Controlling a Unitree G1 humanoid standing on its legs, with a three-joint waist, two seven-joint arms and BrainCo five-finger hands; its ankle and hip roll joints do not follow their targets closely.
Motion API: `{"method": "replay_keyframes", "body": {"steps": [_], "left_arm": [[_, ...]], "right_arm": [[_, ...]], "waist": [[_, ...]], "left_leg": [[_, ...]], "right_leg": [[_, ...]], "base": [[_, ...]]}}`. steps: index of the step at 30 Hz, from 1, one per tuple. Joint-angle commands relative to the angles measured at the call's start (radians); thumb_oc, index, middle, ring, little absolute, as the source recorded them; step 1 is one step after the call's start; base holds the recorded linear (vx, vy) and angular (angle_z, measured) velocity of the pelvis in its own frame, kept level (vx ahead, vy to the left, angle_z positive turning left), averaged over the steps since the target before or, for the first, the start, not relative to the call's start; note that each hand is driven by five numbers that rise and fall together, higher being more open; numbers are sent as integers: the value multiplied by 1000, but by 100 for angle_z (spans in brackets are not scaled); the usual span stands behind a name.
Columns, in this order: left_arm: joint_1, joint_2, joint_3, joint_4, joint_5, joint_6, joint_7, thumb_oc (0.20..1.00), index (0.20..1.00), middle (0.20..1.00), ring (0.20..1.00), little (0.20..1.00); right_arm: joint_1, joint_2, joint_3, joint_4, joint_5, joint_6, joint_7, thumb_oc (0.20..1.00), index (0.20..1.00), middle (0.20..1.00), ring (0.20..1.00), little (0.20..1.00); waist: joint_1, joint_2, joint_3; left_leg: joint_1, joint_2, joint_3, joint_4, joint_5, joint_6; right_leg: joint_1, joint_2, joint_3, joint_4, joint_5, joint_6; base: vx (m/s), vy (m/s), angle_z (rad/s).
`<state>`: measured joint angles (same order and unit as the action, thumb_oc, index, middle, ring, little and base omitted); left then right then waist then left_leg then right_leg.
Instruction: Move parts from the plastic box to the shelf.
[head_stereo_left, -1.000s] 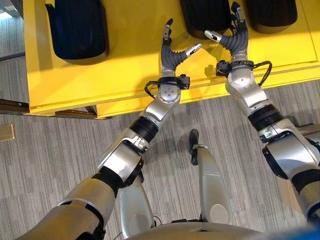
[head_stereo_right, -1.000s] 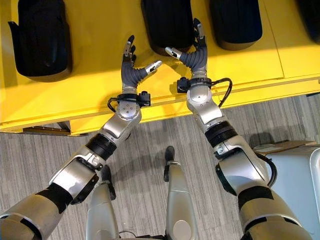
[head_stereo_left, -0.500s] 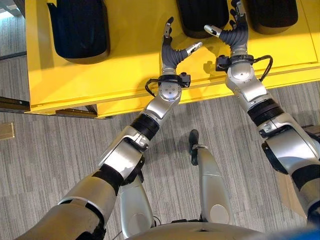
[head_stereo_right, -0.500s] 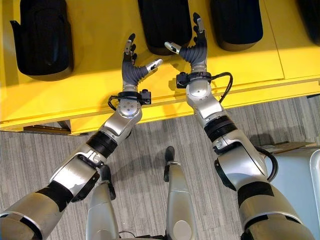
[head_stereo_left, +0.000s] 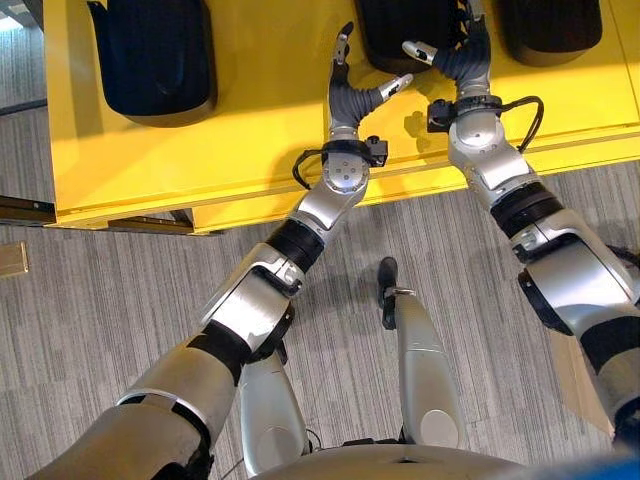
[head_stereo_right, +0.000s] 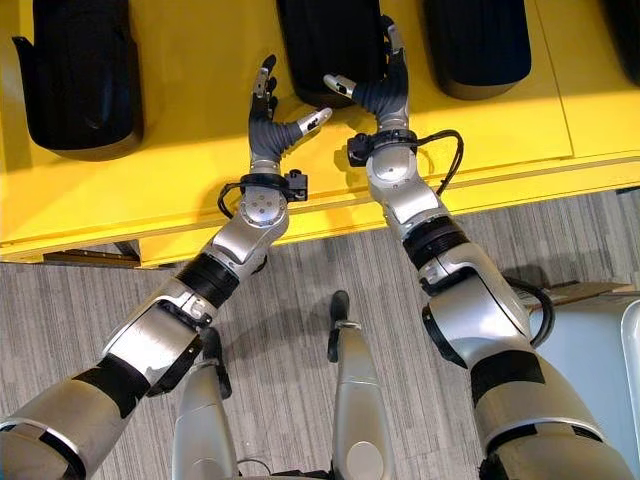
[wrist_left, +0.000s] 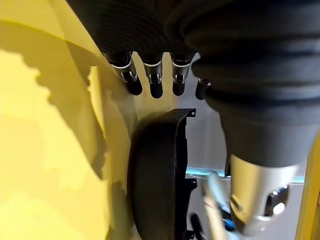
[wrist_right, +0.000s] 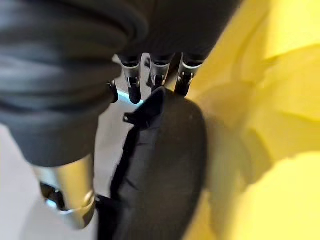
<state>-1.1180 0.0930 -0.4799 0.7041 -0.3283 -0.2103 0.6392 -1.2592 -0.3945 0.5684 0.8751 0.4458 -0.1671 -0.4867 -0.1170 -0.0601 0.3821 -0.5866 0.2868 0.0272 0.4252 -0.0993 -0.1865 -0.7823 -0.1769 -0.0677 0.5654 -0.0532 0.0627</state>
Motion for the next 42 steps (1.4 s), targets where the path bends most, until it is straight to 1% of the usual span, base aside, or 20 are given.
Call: {"method": "replay_keyframes", "body": {"steps": [1, 2, 6, 8, 12, 13, 19, 21, 22, 23, 24, 25, 26, 27, 28, 29, 42], "left_arm": [[-109, -27, -48, 73, 9, -30, -4, 1000, 1000, 1000, 1000, 1000], [-110, -31, -51, 77, 6, -30, -5, 1000, 1000, 1000, 1000, 1000], [-116, -40, -62, 90, 4, -28, -14, 1000, 1000, 1000, 1000, 1000], [-120, -40, -72, 95, 4, -27, -26, 1000, 1000, 1000, 1000, 1000], [-121, -45, -82, 95, 1, -31, -39, 1000, 1000, 1000, 1000, 1000], [-116, -48, -88, 91, 5, -33, -45, 1000, 1000, 1000, 1000, 1000], [-84, -49, -94, 70, 9, -33, -59, 1000, 1000, 1000, 1000, 1000], [-64, -47, -91, 54, 5, -37, -65, 1000, 1000, 1000, 1000, 1000], [-38, -37, -93, 36, 7, -37, -71, 1000, 1000, 1000, 1000, 1000], [-31, -33, -93, 33, 5, -34, -74, 1000, 1000, 1000, 1000, 1000], [-30, -34, -93, 33, 5, -34, -74, 1000, 1000, 1000, 1000, 1000], [-27, -28, -89, 33, 3, -35, -73, 1000, 1000, 1000, 1000, 1000], [-24, -28, -88, 36, 2, -34, -74, 1000, 1000, 1000, 1000, 1000], [-24, -25, -88, 34, 1, -34, -72, 1000, 1000, 1000, 1000, 1000], [-21, -22, -86, 35, 0, -34, -73, 1000, 1000, 1000, 1000, 1000], [-20, -18, -85, 31, -2, -35, -74, 1000, 1000, 1000, 1000, 1000], [4, 0, -88, 34, -1, -27, -83, 1000, 1000, 1000, 1000, 1000]], "right_arm": [[-128, 48, 20, 83, -38, -17, 7, 1000, 1000, 1000, 1000, 1000], [-137, 53, 28, 101, -42, -11, 10, 1000, 1000, 1000, 1000, 1000], [-170, 76, 74, 167, -78, 12, 26, 1000, 1000, 1000, 1000, 1000], [-202, 93, 121, 240, -123, 39, 42, 1000, 1000, 1000, 1000, 1000], [-234, 111, 165, 310, -170, 64, 55, 1000, 1000, 1000, 1000, 1000], [-250, 118, 192, 348, -208, 79, 61, 1000, 1000, 1000, 1000, 1000], [-260, 125, 217, 388, -269, 101, 64, 1000, 1000, 1000, 1000, 1000], [-262, 123, 218, 388, -275, 104, 62, 1000, 1000, 1000, 1000, 1000], [-258, 121, 207, 388, -267, 102, 62, 1000, 1000, 1000, 1000, 1000], [-253, 124, 206, 386, -267, 103, 65, 1000, 1000, 1000, 1000, 1000], [-252, 124, 206, 386, -267, 103, 65, 1000, 1000, 1000, 1000, 1000], [-248, 127, 201, 384, -263, 102, 66, 1000, 1000, 1000, 1000, 1000], [-244, 129, 200, 385, -262, 103, 67, 1000, 1000, 1000, 1000, 1000], [-238, 131, 194, 384, -259, 102, 66, 1000, 1000, 1000, 1000, 1000], [-235, 132, 195, 384, -260, 101, 69, 1000, 1000, 1000, 1000, 1000], [-235, 132, 195, 385, -261, 102, 71, 1000, 1000, 1000, 1000, 1000], [-192, 166, 153, 394, -238, 102, 81, 1000, 1000, 1000, 1000, 1000]], "waist": [[8, -16, -6], [8, -17, -10], [13, -18, -7], [21, -20, -4], [27, -22, -1], [32, -24, 2], [39, -27, 4], [43, -29, 6], [50, -31, 11], [52, -33, 11], [50, -33, 7], [53, -33, 10], [51, -33, 7], [54, -32, 10], [53, -33, 8], [56, -32, 11], [63, -44, 12]], "left_leg": [[-86, 19, -28, -57, 147, 53], [-76, 19, -32, -53, 121, 46], [-78, 18, -36, -51, 123, 46], [-77, 15, -38, -50, 124, 47], [-76, 13, -42, -53, 126, 46], [-72, 11, -45, -56, 127, 46], [-74, 8, -52, -49, 124, 49], [-71, 4, -54, -49, 123, 50], [-79, 4, -52, -56, 151, 58], [-78, 3, -53, -55, 149, 58], [-66, 3, -55, -50, 122, 51], [-76, 3, -53, -54, 148, 59], [-64, 2, -55, -47, 120, 52], [-74, 3, -54, -52, 147, 60], [-62, 2, -56, -44, 118, 53], [-73, 1, -55, -48, 146, 60], [-51, -5, -54, -32, 131, 65]], "right_leg": [[38, 5, -30, 70, -39, 18], [47, 4, -27, 78, -64, 25], [50, 4, -32, 81, -65, 25], [53, 5, -35, 82, -64, 24], [58, 4, -39, 77, -62, 24], [63, 3, -40, 76, -62, 25], [67, 3, -44, 81, -66, 24], [71, 2, -45, 83, -67, 24], [64, 1, -51, 73, -40, 16], [68, 1, -51, 72, -41, 15], [77, 1, -48, 81, -66, 23], [72, 1, -52, 71, -40, 16], [83, 0, -48, 79, -66, 24], [74, 0, -53, 68, -39, 16], [86, 0, -50, 79, -66, 24], [77, 0, -54, 71, -39, 16], [119, -7, -59, 47, -25, 20]], "base": [[-12, -7, 4], [-10, -9, 3], [13, -4, 2], [0, 0, 0], [-3, -1, 2], [-4, -1, 9], [0, 3, 3], [-38, 8, 0], [-75, 24, 1], [0, 0, 0], [1, 10, 4], [78, 5, 3], [-82, 26, 2], [79, 10, -1], [-85, 23, 1], [0, 0, 0], [-16, 17, 2]]}}
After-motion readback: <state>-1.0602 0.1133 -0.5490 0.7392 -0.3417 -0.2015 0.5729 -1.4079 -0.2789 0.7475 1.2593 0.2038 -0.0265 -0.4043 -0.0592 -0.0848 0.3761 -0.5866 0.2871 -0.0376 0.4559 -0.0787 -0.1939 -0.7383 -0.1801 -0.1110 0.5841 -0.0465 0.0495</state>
